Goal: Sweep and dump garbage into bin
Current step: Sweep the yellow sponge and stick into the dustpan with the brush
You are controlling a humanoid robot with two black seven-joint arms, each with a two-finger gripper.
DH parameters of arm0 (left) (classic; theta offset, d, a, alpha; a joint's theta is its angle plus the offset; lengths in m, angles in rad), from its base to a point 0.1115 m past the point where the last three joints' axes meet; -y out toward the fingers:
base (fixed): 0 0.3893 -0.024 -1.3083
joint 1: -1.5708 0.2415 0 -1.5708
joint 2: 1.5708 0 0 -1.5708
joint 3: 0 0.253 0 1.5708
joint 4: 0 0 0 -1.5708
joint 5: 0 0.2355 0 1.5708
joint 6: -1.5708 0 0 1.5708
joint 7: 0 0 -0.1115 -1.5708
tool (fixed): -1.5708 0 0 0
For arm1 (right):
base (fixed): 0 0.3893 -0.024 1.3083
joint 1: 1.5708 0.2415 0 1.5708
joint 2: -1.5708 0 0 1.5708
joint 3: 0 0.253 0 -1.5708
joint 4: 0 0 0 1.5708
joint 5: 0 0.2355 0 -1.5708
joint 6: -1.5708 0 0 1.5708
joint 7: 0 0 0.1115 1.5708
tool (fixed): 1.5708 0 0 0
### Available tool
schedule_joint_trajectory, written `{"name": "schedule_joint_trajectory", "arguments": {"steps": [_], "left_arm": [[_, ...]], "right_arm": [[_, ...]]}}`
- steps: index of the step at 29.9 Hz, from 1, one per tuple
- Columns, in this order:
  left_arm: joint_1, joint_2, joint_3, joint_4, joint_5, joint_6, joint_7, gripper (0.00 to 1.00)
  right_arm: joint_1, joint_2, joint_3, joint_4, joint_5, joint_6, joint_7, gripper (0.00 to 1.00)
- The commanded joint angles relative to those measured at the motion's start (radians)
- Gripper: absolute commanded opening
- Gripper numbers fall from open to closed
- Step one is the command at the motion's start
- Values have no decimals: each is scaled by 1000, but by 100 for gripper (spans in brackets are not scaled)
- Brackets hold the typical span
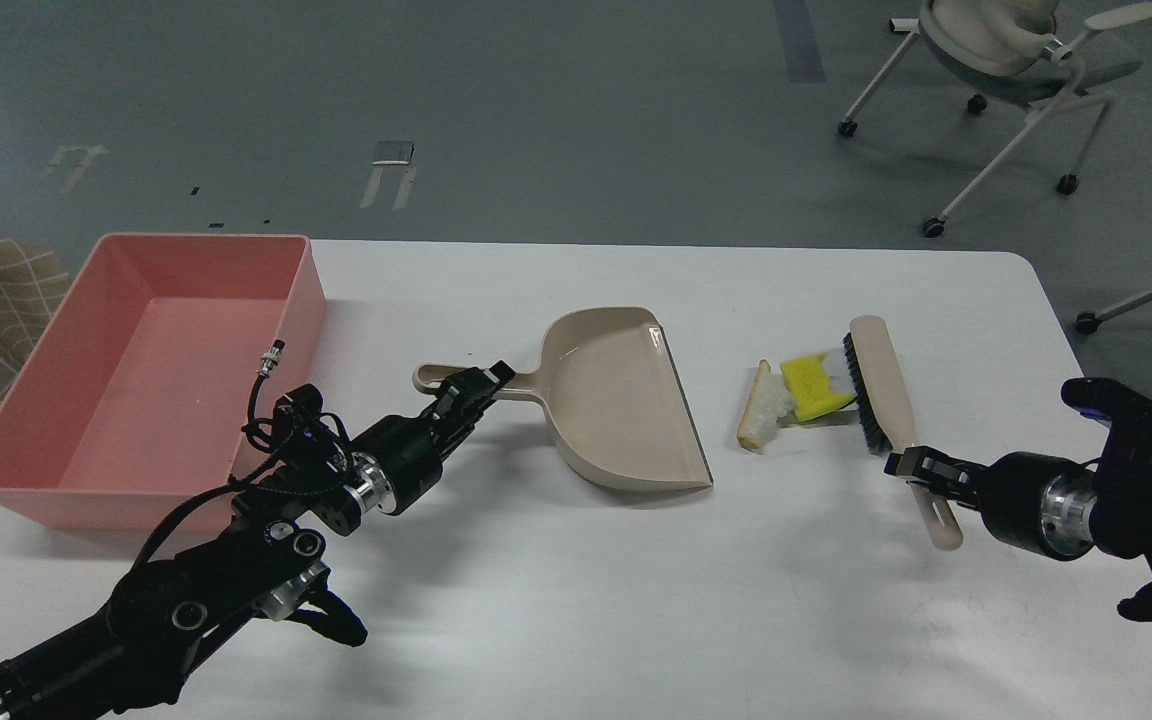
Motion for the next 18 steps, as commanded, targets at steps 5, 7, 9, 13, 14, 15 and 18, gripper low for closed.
{"name": "schedule_joint_trajectory", "arguments": {"steps": [5, 7, 9, 13, 14, 15, 18], "left_arm": [[1, -3, 0, 0, 0, 0, -2, 14], [1, -3, -2, 0, 0, 0, -2, 14], [-1, -5, -2, 0, 0, 0, -2, 14], [-4, -6, -2, 0, 0, 0, -3, 14], [-4, -9, -2, -2, 0, 0, -3, 14], [-5, -12, -2, -2, 0, 0, -3, 14], [-9, -16, -2, 0, 0, -2, -5, 14]], "right_arm": [[8, 80, -11, 10, 0, 0, -15, 0], [9, 96, -11, 11, 0, 0, -27, 0], [14, 131, -11, 11, 0, 0, -38, 0], [40, 169, -40, 10, -1, 0, -44, 0], [64, 178, -63, 10, -1, 0, -52, 0], [75, 185, -72, 10, -1, 0, -53, 0], [103, 223, -90, 8, 0, 0, -55, 0]]}}
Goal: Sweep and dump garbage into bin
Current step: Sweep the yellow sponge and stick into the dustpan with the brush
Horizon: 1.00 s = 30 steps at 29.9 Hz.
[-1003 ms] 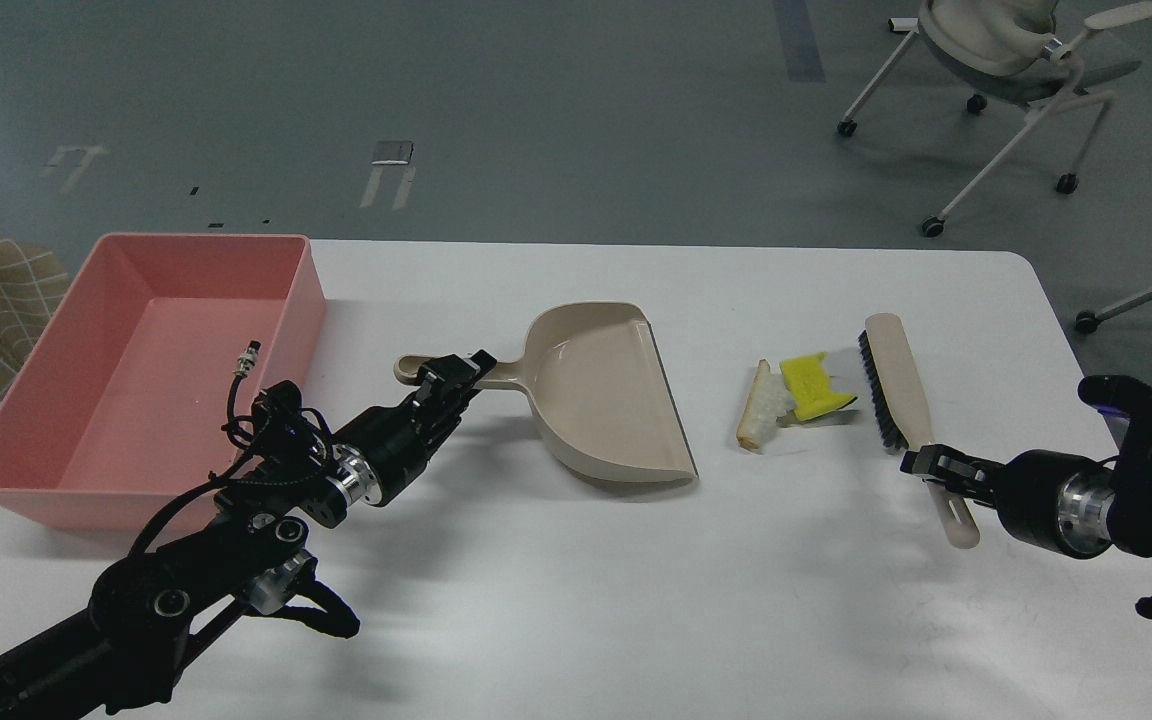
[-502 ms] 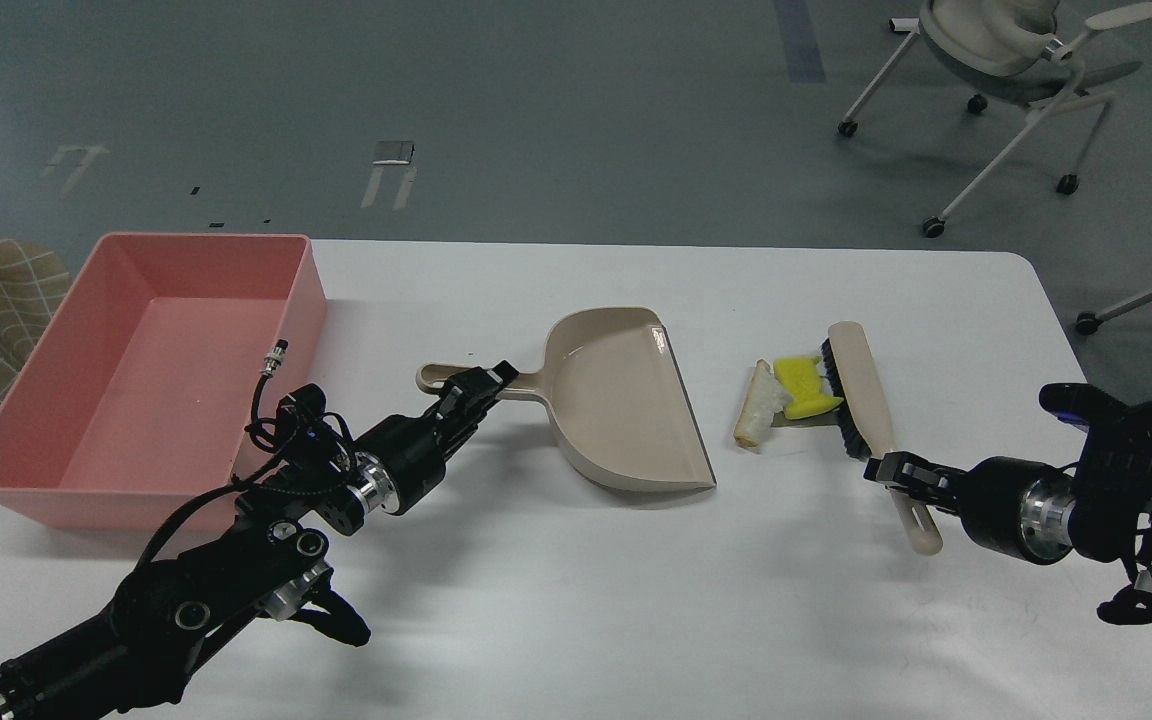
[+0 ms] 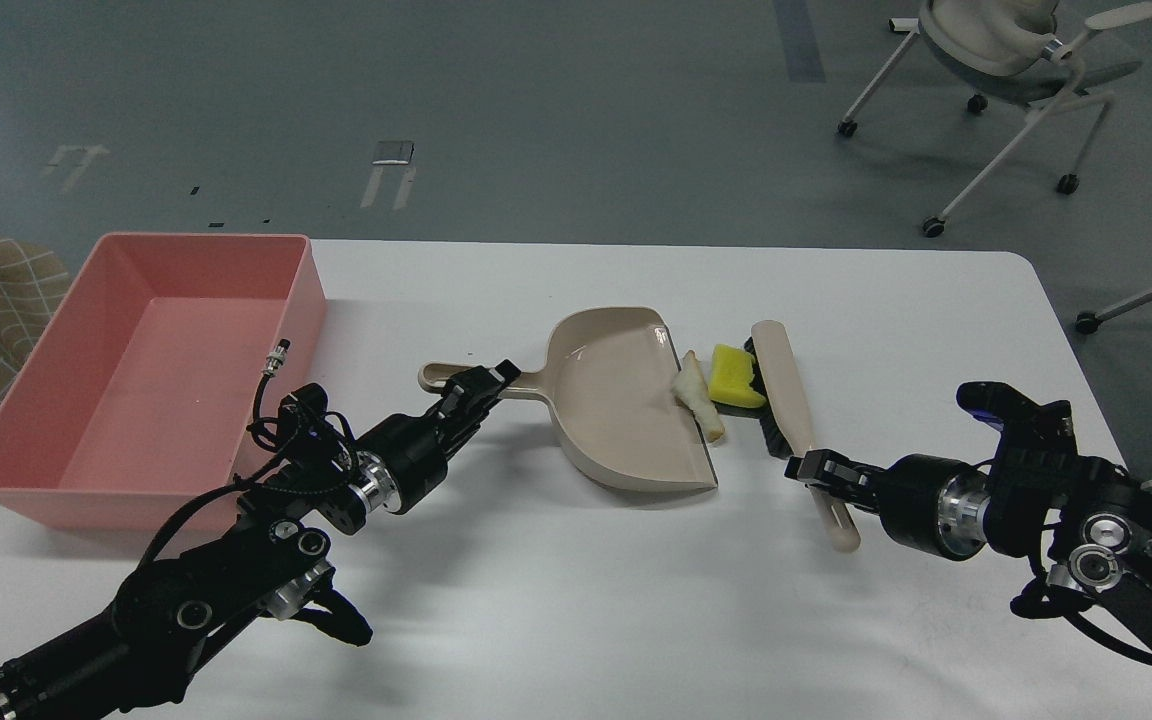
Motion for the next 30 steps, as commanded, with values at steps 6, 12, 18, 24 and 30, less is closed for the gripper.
{"name": "schedule_joint_trajectory", "arguments": {"steps": [6, 12, 18, 24, 30], "left_arm": [[-2, 1, 0, -1, -5, -3, -6, 14], [-1, 2, -3, -4, -8, -3, -8, 14], [2, 5, -9, -9, -11, -3, -9, 14], [4, 2, -12, -9, -13, -3, -9, 14], [6, 2, -20, -14, -28, -1, -12, 14]], "right_arm": [[53, 109, -61, -17, 0, 0, -21, 0], [56, 130, -72, -13, 1, 0, -23, 0], [60, 85, -62, 38, 4, 0, -20, 0], [53, -12, 40, 104, 117, 0, -20, 0], [42, -141, 75, 122, 133, 0, -20, 0]]}}
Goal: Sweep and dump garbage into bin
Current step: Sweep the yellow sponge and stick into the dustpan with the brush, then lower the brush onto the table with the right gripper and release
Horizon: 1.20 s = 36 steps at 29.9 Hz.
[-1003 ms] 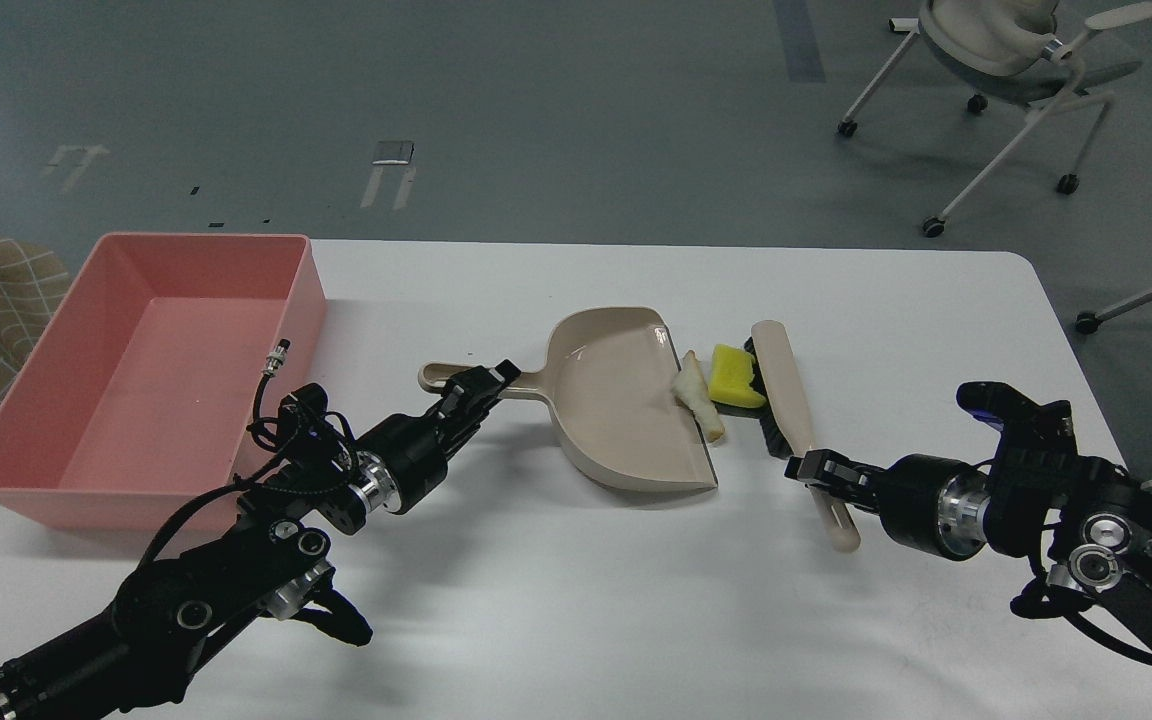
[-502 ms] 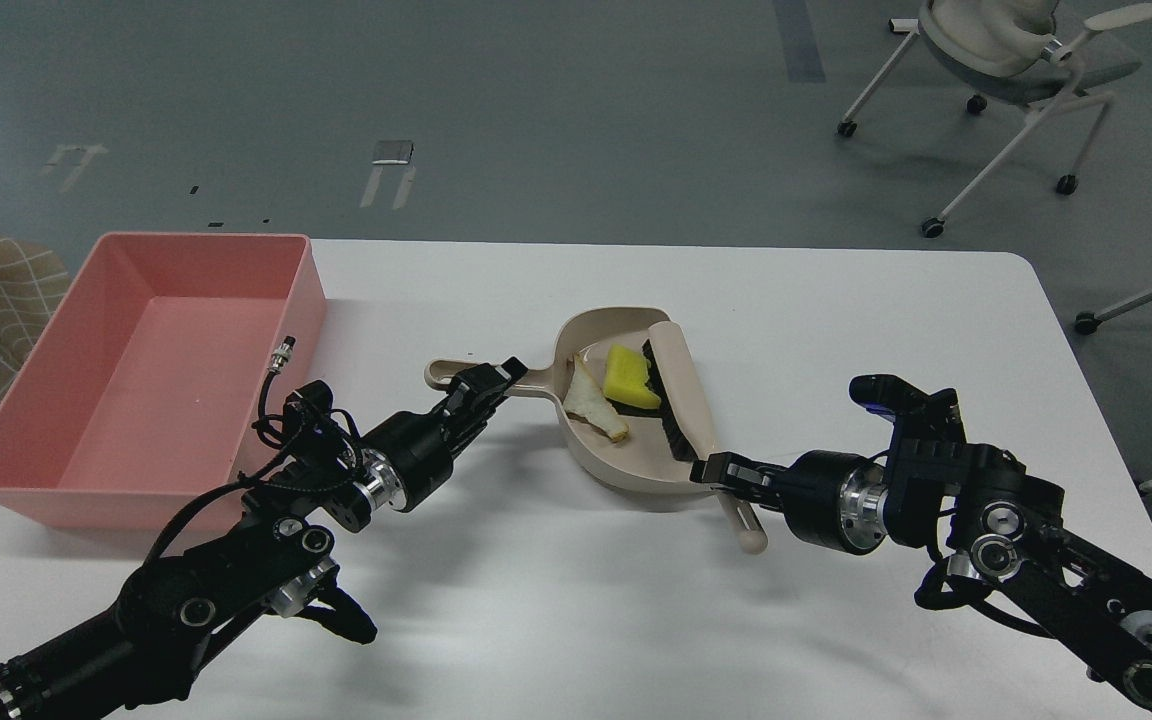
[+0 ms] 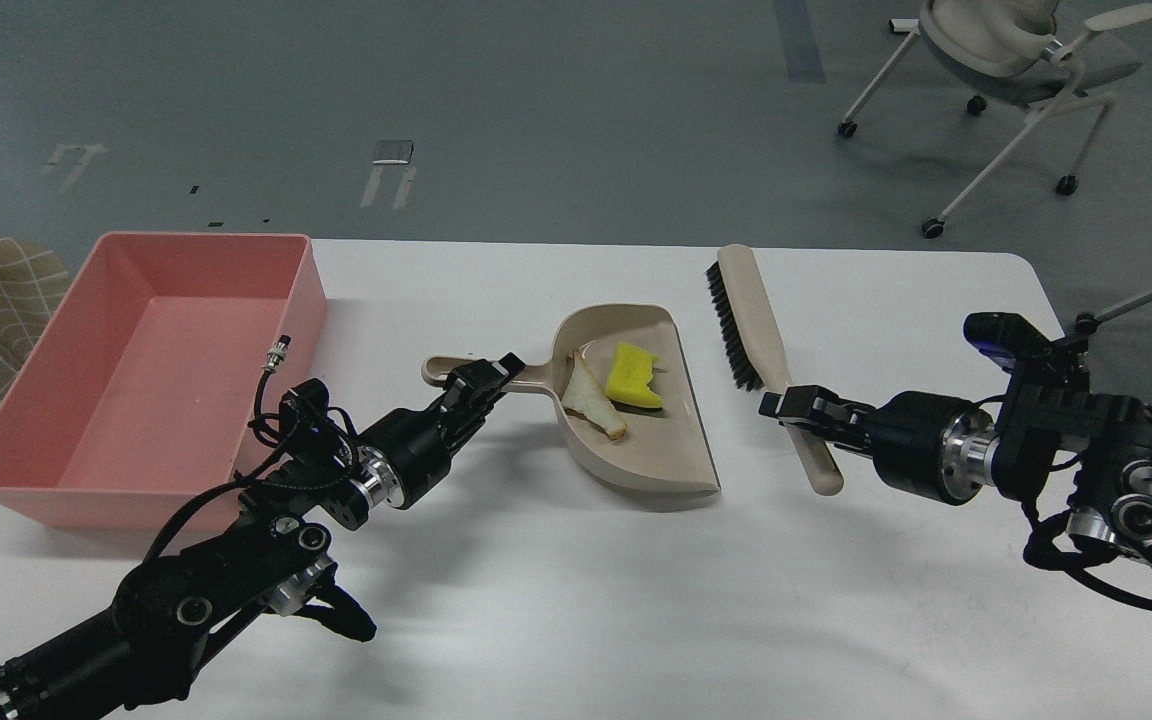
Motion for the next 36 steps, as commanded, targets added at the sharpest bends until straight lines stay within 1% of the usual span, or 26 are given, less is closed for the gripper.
{"name": "schedule_joint_trajectory", "arguments": {"steps": [1, 3, 9, 14, 18, 21, 25, 27, 29, 36], "left_arm": [[2, 2, -3, -6, -17, 0, -2, 14], [2, 1, -4, -7, -30, 0, -2, 14], [0, -22, -25, -12, -31, 5, -2, 14], [-14, -22, -27, -12, -31, 7, -2, 14], [-34, -22, -27, -12, -33, 7, 0, 14], [-47, -22, -27, -12, -34, 7, 1, 14], [-63, -25, -27, -10, -34, 7, 6, 14], [-72, -25, -27, -10, -34, 7, 8, 14], [-83, -25, -27, -10, -36, 7, 8, 14], [-83, -21, -26, -10, -51, 7, 9, 14]], "right_arm": [[-12, -75, 14, 1, 3, 0, 0, 0], [-18, -136, 14, -7, 3, 0, 1, 0], [-60, -260, 15, -19, 0, 0, 9, 0], [-90, -332, 14, -51, 1, 0, 24, 0], [-129, -356, 14, -61, -2, 0, 26, 0], [-147, -359, 14, -68, -3, 0, 40, 0], [-173, -354, 15, -67, -3, 0, 43, 0], [-173, -351, 17, -67, -2, 0, 58, 0], [-173, -348, 20, -68, -3, 0, 88, 0], [-184, -339, 20, -99, -11, 0, 89, 1]]}}
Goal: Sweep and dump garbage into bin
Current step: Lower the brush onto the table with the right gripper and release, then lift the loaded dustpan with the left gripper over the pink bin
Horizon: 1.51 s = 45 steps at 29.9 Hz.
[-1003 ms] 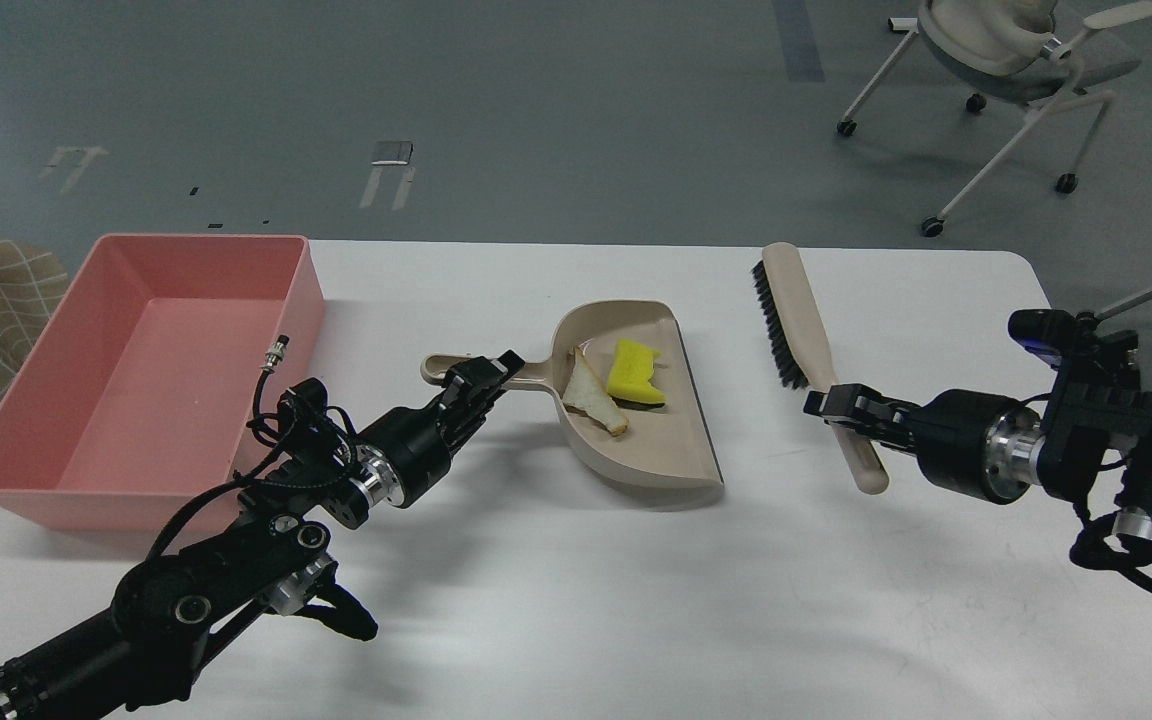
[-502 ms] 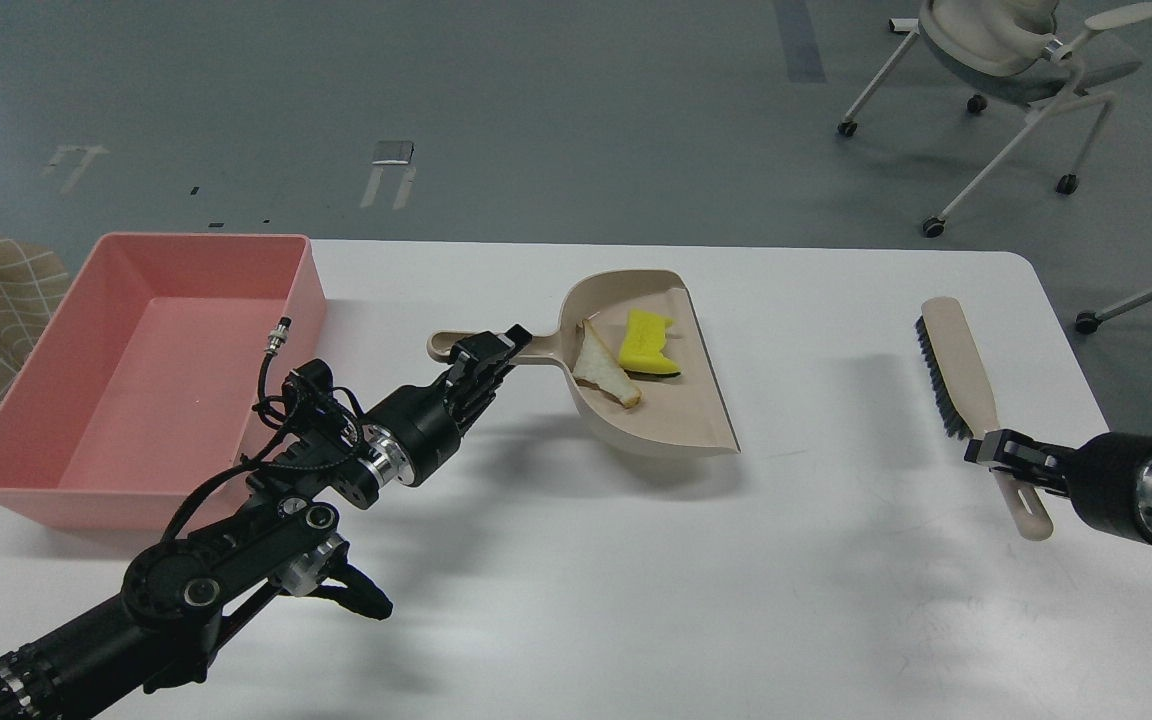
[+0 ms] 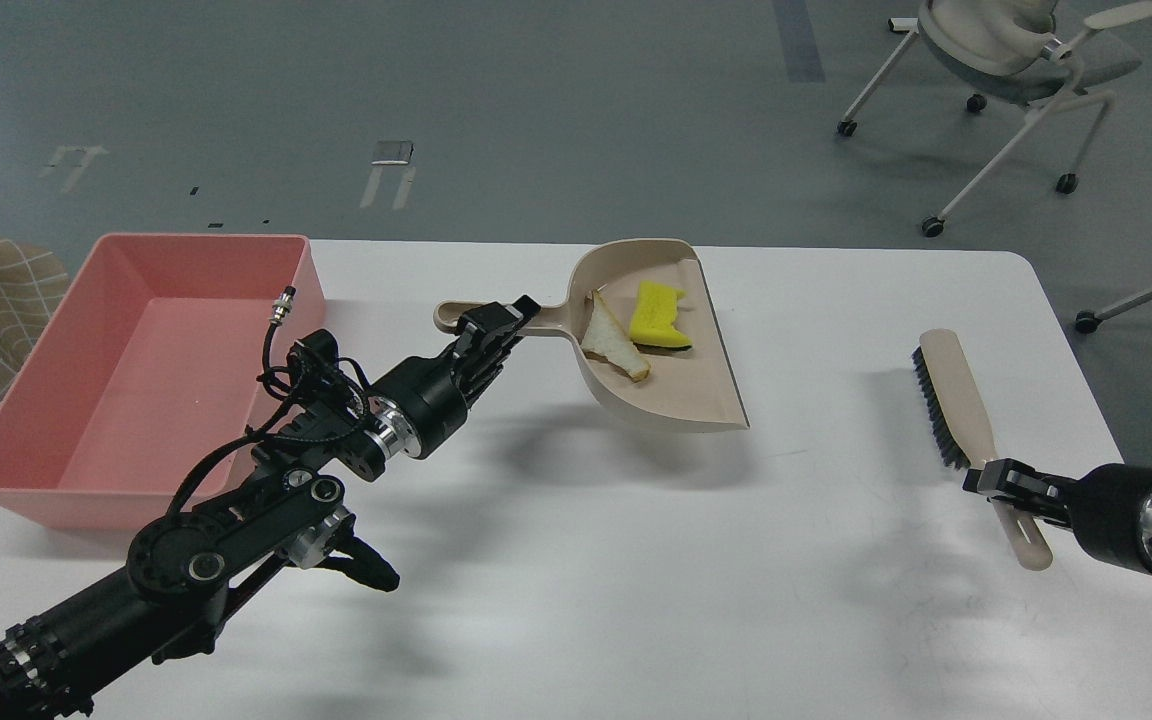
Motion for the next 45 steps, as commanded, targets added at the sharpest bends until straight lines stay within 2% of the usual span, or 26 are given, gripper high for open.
{"name": "schedule_joint_trajectory", "arguments": {"steps": [1, 9, 11, 13, 14, 16, 18, 23, 34, 36, 40, 45], "left_arm": [[1, 2, 0, 1, -6, 0, 0, 14], [1, -1, 0, 1, -8, 1, 0, 14], [0, -2, 0, 1, -8, 3, 2, 14], [0, -2, 0, 1, -11, 3, 2, 14], [0, -2, 0, 1, -11, 3, 2, 14], [-2, -1, 0, 1, -12, 1, 2, 14], [-3, 1, 0, 1, -12, 3, 2, 14], [-2, 5, 0, 1, -12, 1, 0, 14], [-4, 5, 0, 1, -12, 3, 0, 14], [-4, 7, 0, 1, -15, 1, 0, 14], [-11, 12, 0, 1, -34, 1, 2, 14], [-23, 21, 0, 1, -55, 1, 2, 14]], "right_arm": [[-2, 5, -2, -23, -2, 0, -1, 2], [-7, 7, -3, -24, 1, 0, -2, 8], [-8, 7, -5, -24, 4, 0, -2, 14], [-10, 9, -5, -24, 2, 0, -2, 25], [-10, 9, -5, -24, 2, 0, -2, 25], [-11, 9, -3, -24, 4, 0, -5, 38], [-10, 9, -2, -24, 4, 0, -5, 43], [-10, 9, -2, -24, 4, 0, -5, 48], [-5, -4, 12, -20, 10, 0, -5, 52], [-5, -4, 38, -17, 12, 0, -5, 60], [-5, -1, 119, -12, 13, 0, -7, 93], [-7, 9, 233, -11, 13, 0, -7, 95]]}}
